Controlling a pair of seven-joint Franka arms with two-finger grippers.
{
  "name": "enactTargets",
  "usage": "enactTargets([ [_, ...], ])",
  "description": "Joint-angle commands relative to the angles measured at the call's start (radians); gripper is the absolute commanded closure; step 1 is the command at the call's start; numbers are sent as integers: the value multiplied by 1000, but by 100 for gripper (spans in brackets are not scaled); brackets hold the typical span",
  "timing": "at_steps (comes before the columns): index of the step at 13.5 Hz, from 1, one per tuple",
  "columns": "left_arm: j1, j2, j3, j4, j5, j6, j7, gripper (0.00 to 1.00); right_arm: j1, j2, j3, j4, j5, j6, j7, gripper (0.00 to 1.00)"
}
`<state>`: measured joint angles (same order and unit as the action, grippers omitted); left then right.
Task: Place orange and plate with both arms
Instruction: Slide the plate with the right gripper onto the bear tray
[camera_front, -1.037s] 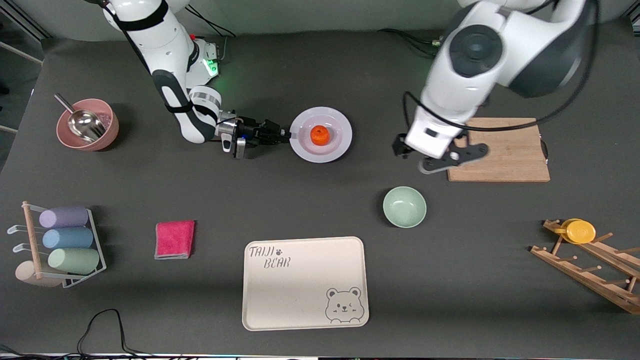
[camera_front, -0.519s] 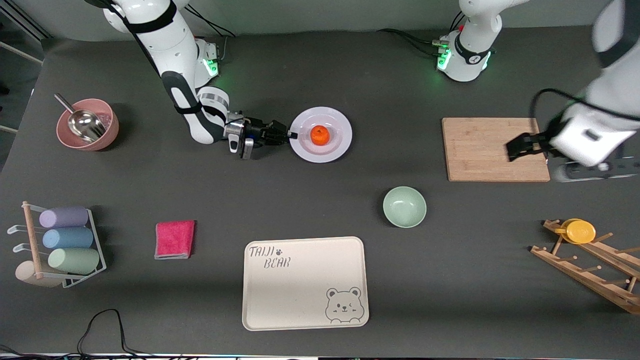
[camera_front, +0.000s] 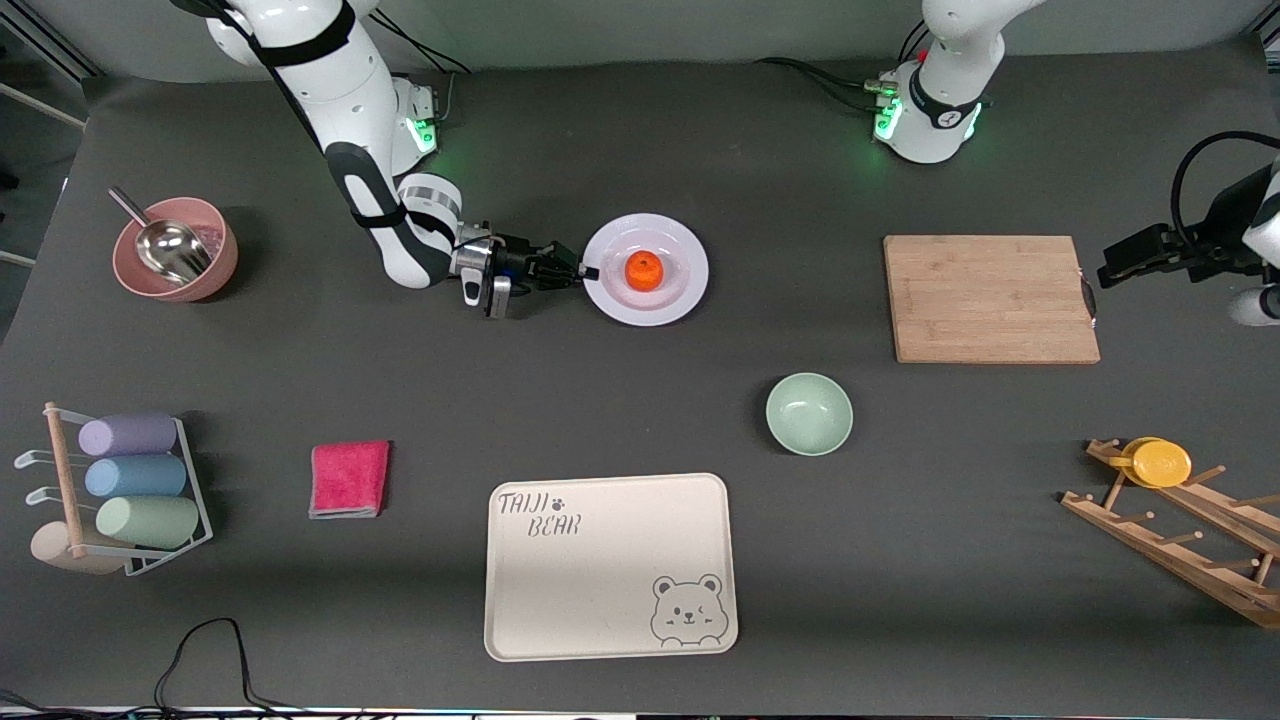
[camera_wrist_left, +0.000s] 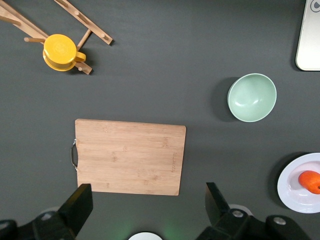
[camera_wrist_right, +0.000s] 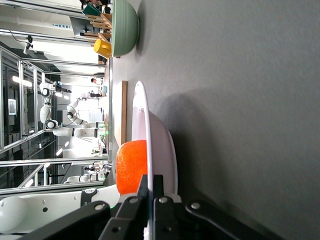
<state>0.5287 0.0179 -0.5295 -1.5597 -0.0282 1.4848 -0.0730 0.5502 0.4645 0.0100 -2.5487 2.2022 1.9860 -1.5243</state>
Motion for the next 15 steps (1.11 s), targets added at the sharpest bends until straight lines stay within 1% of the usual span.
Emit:
enactTargets([
  [1,19,-38,-12,-25,-22,-2,22,0,-36,-81,2,-1,5,10,77,100],
  [2,16,-36,-12,-36,-27,2,21,0,-42,-110,2,-2,-19,10,117,100],
  [4,19,-27,-12,-27,-29,23,7,0,-67,-165,1,-4,-64,10,199,100],
  [6,13,-39,-15,-33,-27,-13,9,0,-91,-214,-1,-4,-97,10,272,100],
  [9,-22,-64,-26,-34,-16,12,4,0,-151,-288,-1,7,-215,10,418,100],
  [10,-30,-70,-26,-39,-15,31,5,0,-163,-300,-2,18,-239,10,443,100],
  [12,-36,-70,-14,-43,-15,51,16,0,-167,-297,-2,41,-240,10,452,100],
  [13,-70,-73,2,-52,-9,51,16,0,-167,-287,-2,63,-240,10,452,100],
  [14,-161,-75,82,-53,19,54,16,0,-177,-264,-4,105,-242,10,460,100],
  [15,-276,-70,208,-54,25,60,16,0,-194,-219,-4,164,-242,10,461,100],
])
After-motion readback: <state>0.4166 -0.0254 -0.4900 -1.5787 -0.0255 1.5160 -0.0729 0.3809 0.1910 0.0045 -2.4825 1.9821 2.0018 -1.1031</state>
